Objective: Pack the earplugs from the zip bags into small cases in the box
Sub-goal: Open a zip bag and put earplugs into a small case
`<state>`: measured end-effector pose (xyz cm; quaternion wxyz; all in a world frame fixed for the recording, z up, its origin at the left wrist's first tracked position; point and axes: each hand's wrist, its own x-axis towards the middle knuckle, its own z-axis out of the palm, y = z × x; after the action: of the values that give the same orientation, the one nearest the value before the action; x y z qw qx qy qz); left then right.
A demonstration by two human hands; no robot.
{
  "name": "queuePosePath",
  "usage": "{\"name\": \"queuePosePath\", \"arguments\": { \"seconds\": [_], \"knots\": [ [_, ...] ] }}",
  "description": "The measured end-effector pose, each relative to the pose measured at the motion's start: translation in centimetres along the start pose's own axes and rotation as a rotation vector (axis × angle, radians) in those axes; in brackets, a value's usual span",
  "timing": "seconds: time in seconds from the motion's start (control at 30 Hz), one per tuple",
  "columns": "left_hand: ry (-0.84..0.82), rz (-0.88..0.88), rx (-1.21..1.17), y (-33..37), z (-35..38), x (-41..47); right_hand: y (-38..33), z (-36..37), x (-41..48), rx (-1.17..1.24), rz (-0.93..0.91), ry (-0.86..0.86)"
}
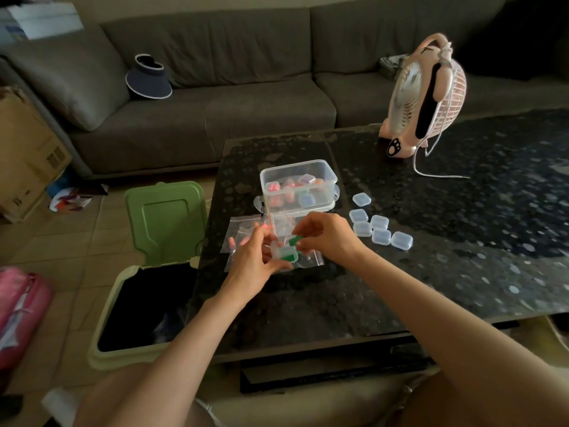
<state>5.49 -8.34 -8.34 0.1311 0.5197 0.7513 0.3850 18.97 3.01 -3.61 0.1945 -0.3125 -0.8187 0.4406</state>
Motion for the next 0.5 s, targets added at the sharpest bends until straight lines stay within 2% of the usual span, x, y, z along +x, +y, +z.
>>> {"name": "queuePosePath", "arguments": {
  "seconds": [0.13,0.3,0.37,0.5],
  "knots": [
    [0.007,-0.006,-0.045,1.1,-0.2,-0.1,0.1,1.0,0.1,-0.145,-0.069,0.044],
    [0.005,0.026,-0.027,2.2,-0.6,-0.4,0.8,1.8,0.6,-0.142,-0.012,0.046],
    [0.001,0.037,-0.050,1.7,-0.6,-0.1,0.9,1.6,0.8,-0.046,0.049,0.001],
    [0.015,0.046,-0.036,0.4,-0.5,0.0,0.6,0.9,0.8,0.326,0.274,-0.076]
  ]
}}
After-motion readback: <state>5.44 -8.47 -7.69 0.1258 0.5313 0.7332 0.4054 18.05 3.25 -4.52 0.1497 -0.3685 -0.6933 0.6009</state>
